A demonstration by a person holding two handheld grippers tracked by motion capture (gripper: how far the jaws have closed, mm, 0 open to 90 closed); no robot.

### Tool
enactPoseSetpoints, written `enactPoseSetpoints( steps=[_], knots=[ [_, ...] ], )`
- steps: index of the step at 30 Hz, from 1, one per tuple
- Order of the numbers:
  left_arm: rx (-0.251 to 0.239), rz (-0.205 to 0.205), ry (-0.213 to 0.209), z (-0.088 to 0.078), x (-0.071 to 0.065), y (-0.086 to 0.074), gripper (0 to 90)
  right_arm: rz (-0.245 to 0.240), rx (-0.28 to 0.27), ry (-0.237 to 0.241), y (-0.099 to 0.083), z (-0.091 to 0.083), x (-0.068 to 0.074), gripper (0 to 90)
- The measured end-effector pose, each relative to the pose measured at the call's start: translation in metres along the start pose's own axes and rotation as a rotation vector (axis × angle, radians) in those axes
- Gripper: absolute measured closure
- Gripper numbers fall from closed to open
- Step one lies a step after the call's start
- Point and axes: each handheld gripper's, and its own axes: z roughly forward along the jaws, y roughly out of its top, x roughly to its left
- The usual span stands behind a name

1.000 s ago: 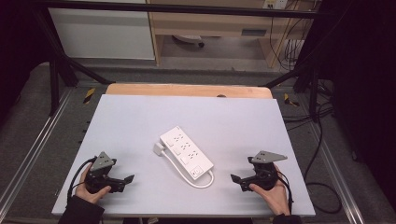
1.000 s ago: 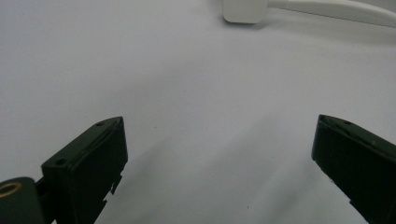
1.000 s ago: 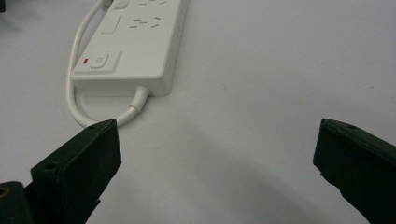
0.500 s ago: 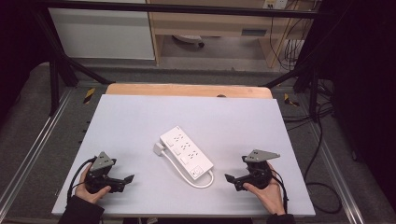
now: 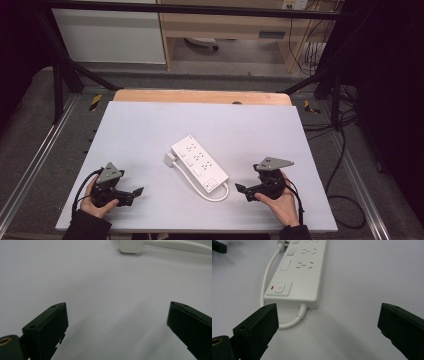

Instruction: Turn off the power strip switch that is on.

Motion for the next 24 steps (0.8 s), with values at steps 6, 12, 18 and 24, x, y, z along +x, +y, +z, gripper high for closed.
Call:
enactPoseSetpoints(
  steps=[6,12,18,24],
  knots=[
    [0.001,0.0,-0.001,0.0,0.0,0.0,3.3,-0.006,0.001,0.005,0.004,0.002,0.002,5.4],
    [0.001,0.0,0.0,0.0,0.0,0.0,3.3,-0.01,-0.01,0.015,0.01,0.006,0.007,7.1],
    [-0.002,-0.001,0.002,0.0,0.0,0.0,3.3,-0.024,-0.004,0.031,0.014,0.01,0.012,8.7],
    [-0.001,-0.001,0.003,0.0,0.0,0.0,3.3,-0.032,-0.01,0.04,0.019,0.014,0.016,11.6]
  ],
)
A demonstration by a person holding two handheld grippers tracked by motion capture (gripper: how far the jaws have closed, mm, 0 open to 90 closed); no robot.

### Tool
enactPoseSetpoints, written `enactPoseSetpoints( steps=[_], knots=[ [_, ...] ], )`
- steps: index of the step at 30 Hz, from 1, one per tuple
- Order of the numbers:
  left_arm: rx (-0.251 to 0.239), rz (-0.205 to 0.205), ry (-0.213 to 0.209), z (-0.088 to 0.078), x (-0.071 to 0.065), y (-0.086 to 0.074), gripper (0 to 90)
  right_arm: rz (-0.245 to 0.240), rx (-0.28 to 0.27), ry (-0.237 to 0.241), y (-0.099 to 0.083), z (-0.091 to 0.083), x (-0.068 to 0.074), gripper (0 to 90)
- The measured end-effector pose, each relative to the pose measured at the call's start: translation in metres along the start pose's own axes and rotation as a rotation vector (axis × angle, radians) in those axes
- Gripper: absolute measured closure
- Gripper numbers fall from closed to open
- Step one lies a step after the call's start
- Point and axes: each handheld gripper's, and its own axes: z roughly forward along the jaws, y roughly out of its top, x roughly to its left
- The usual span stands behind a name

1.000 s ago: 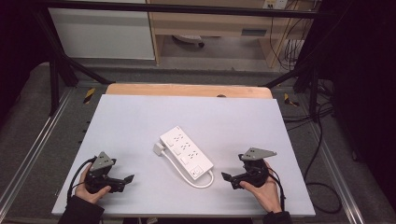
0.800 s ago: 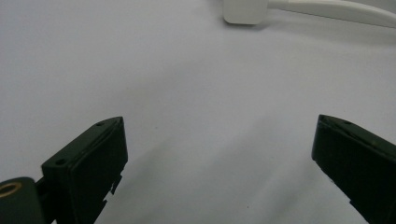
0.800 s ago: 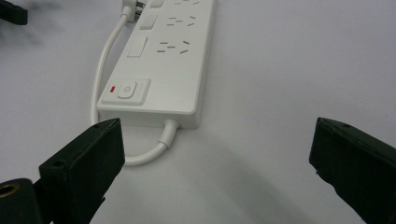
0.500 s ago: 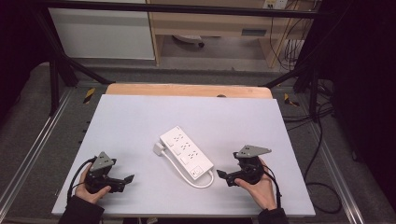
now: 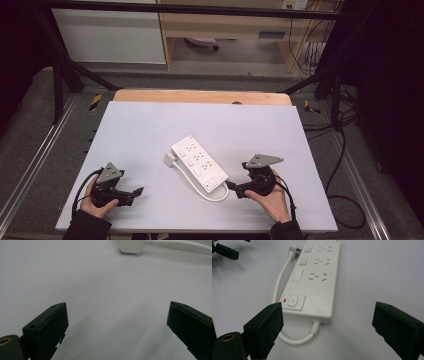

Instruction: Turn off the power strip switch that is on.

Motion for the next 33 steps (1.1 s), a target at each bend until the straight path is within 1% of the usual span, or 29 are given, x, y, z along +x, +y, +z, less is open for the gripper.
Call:
enactPoseSetpoints(
  steps=[9,21,33],
  knots=[
    [-0.002,0.001,0.001,0.0,0.0,0.0,3.3,-0.017,-0.007,0.017,0.009,0.008,0.006,16.8],
    [-0.003,0.002,0.002,-0.001,0.0,0.0,3.4,-0.007,-0.014,0.034,0.014,0.015,0.009,23.9],
    [-0.004,0.003,0.004,-0.001,0.0,0.0,3.4,-0.008,-0.022,0.055,0.021,0.022,0.014,34.7]
  ],
)
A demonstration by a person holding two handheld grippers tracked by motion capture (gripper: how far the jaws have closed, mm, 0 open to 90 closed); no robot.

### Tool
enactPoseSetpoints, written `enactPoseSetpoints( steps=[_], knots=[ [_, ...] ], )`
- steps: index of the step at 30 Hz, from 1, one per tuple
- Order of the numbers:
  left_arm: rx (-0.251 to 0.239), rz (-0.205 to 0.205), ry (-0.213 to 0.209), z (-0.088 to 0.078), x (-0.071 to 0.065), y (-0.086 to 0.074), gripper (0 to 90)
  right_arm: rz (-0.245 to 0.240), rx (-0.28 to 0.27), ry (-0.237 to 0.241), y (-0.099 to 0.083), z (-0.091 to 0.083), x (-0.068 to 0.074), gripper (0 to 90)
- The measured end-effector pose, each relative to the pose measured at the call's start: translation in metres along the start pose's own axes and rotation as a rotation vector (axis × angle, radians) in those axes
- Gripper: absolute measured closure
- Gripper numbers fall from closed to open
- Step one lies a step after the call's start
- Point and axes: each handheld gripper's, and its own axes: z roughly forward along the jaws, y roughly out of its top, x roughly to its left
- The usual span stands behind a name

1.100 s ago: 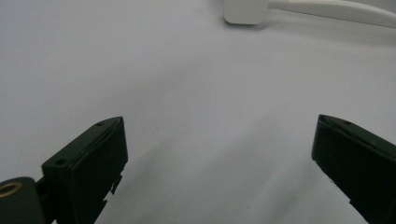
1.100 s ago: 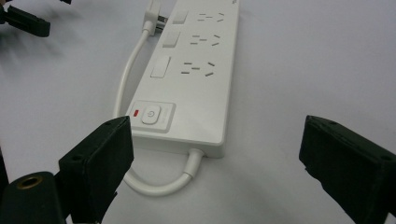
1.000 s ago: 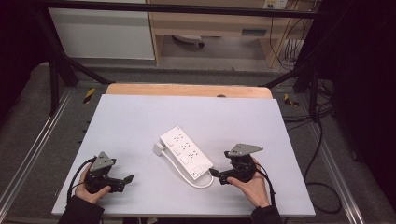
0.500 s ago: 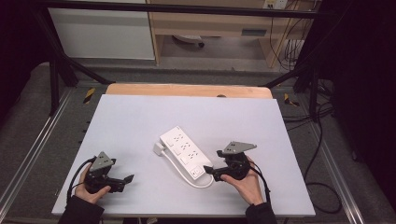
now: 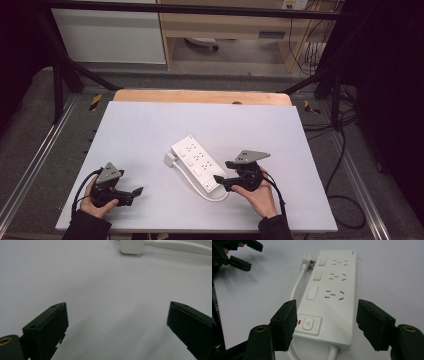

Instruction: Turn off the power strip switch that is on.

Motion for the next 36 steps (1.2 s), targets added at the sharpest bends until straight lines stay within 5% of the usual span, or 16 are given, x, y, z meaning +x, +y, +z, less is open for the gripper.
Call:
enactPoseSetpoints(
  steps=[36],
  knots=[
    [-0.002,0.0,0.001,-0.001,0.0,0.0,3.4,0.003,0.017,0.031,0.012,0.021,0.009,66.2]
  ],
)
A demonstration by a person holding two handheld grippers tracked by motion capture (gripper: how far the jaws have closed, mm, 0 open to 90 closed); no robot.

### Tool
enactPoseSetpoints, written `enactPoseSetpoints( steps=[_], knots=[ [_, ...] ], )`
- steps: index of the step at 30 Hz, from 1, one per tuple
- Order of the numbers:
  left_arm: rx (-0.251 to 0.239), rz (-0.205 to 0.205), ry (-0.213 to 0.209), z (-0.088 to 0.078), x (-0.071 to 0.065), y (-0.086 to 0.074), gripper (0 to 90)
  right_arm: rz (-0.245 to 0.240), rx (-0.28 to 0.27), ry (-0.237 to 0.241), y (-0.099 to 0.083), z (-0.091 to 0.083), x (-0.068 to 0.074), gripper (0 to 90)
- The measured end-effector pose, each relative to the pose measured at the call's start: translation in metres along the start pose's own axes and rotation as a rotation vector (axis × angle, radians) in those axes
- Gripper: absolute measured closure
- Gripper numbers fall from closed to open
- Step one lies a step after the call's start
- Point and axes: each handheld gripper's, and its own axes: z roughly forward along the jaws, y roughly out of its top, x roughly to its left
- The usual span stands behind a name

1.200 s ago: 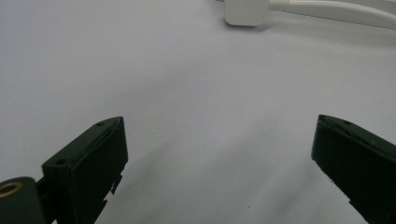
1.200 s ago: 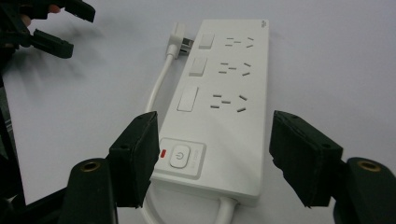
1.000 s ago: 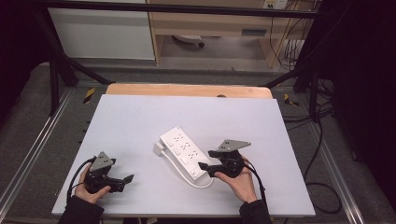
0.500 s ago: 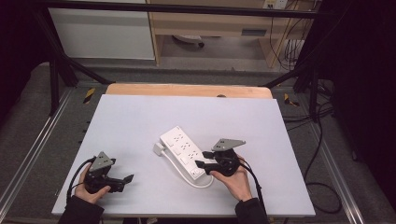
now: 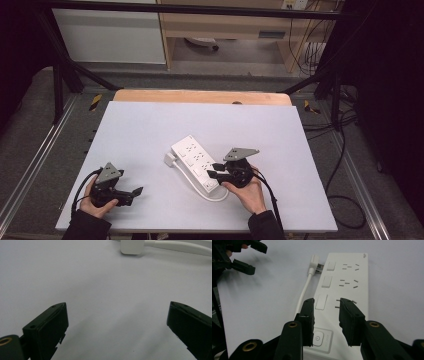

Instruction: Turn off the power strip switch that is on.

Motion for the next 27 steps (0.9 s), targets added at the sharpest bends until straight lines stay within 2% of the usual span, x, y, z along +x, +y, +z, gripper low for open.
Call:
enactPoseSetpoints(
  steps=[27],
  knots=[
    [0.0,0.0,0.001,0.0,0.0,0.0,3.5,-0.001,0.023,0.032,0.004,0.024,0.007,84.6]
  ],
)
